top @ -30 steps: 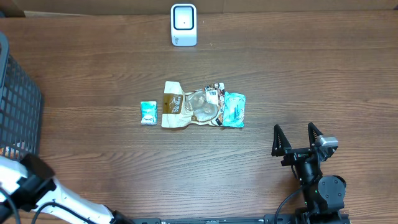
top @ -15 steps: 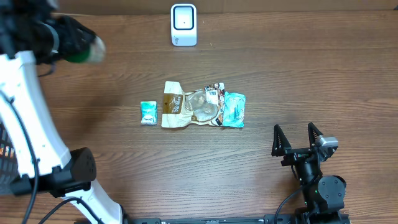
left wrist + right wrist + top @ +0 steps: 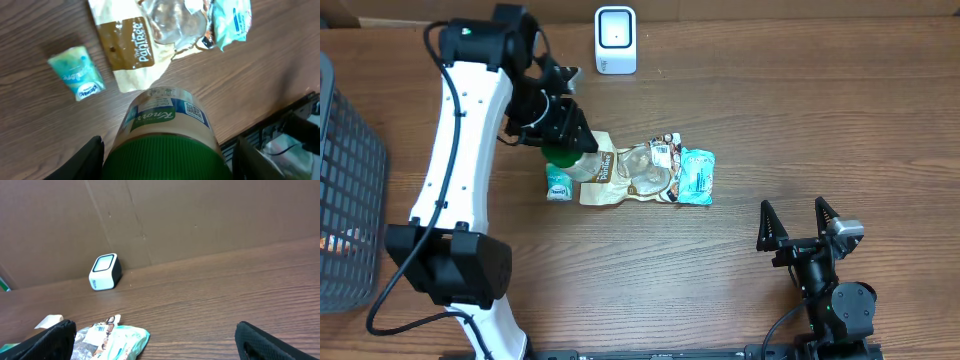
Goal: Scan the item barcode
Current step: 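Carry the Knorr jar out and set it upright left of the bag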
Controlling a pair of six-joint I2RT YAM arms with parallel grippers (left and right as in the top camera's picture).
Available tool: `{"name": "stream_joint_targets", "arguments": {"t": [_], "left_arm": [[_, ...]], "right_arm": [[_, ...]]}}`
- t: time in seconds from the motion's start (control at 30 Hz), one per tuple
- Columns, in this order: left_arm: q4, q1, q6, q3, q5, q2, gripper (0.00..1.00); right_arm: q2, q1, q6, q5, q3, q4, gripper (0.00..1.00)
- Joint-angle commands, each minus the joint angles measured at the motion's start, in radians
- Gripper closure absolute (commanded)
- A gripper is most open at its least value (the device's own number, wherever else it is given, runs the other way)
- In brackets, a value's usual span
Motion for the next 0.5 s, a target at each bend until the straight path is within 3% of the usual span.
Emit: {"name": "stream_joint_targets", "arguments": {"t": [0.0,0.2,0.3,0.37,0.47], "left_arm": [[0.004,-0.015,0.061,0.001,0.021,-0.017,0.81],[0.098,-0.014,0.142,-0.002,0.011,-0.017,0.84],[0.171,-0.014,0.14,-0.008,-0.073,-0.014,0.88],[0.263,-0.014,0.048,-0.038,-0.187,-0.005,0.88],[0.328,-0.014,-0.017,-0.082,-0.218,0.002,0.88]], "right_arm": [[-0.007,-0.006,-0.001,-0.002,-0.01,0.006,0.0],[-0.007,-0.006,-0.001,-0.002,-0.01,0.006,0.0],[-0.007,-0.006,-0.001,-0.002,-0.01,0.006,0.0],[-0.007,-0.006,-0.001,-0.002,-0.01,0.006,0.0],[-0.007,-0.006,-0.001,-0.002,-0.01,0.006,0.0]]}}
